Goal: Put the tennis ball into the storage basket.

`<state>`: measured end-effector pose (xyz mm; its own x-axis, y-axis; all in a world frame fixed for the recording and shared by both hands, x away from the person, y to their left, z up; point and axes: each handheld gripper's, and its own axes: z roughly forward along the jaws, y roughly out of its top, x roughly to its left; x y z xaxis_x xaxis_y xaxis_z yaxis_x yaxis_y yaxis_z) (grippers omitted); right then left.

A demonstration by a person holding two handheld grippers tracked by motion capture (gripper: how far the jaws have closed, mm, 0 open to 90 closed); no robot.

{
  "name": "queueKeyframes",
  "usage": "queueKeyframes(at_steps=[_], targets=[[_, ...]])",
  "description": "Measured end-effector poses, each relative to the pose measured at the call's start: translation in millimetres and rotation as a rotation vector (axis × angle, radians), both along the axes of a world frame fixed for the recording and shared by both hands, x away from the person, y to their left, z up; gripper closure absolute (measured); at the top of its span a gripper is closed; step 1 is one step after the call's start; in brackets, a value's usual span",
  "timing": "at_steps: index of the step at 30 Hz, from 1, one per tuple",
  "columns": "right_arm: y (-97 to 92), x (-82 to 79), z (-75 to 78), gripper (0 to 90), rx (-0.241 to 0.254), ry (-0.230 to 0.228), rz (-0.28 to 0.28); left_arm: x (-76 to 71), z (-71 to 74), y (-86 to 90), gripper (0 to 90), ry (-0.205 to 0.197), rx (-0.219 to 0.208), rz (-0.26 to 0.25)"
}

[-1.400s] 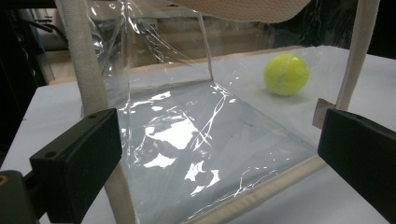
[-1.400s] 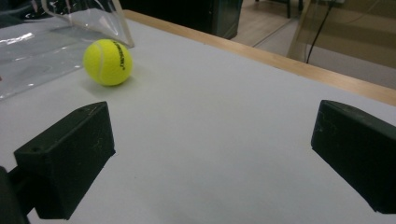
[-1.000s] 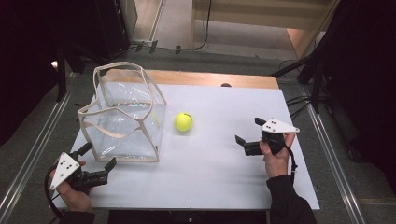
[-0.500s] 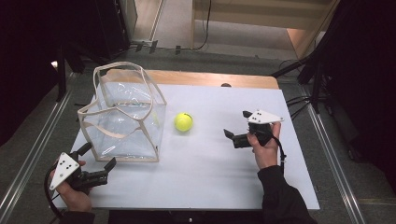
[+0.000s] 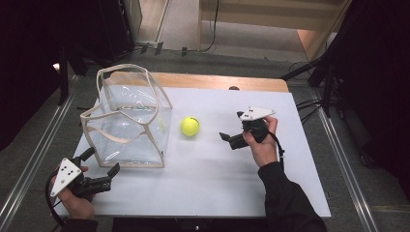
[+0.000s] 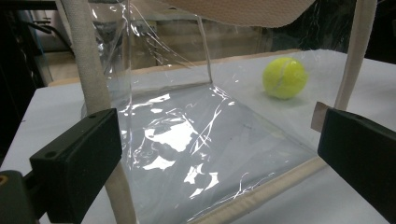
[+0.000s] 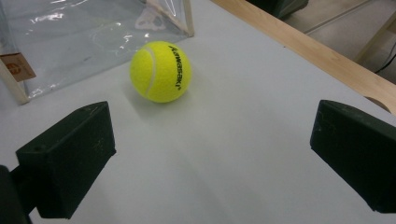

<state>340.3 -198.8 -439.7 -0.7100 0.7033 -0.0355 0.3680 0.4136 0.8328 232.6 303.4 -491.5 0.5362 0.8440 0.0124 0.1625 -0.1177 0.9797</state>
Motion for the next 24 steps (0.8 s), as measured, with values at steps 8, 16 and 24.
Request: queueKeyframes(at_steps=[8,16,24], targets=[[15.7,15.1,1.3,0.0,-0.025,0.045,0.050,0.2,0.1,0.2,0.0,0.001,-0.002,-0.001],[30.1,28.5,0.6,0.0,-0.048,0.091,0.091,0.3,0.2,0.5,0.0,-0.002,-0.003,-0.004],[45.5,39.7,0.3,0.0,-0.094,0.124,0.112,0.4,0.3,0.8,0.0,-0.001,-0.007,-0.008]])
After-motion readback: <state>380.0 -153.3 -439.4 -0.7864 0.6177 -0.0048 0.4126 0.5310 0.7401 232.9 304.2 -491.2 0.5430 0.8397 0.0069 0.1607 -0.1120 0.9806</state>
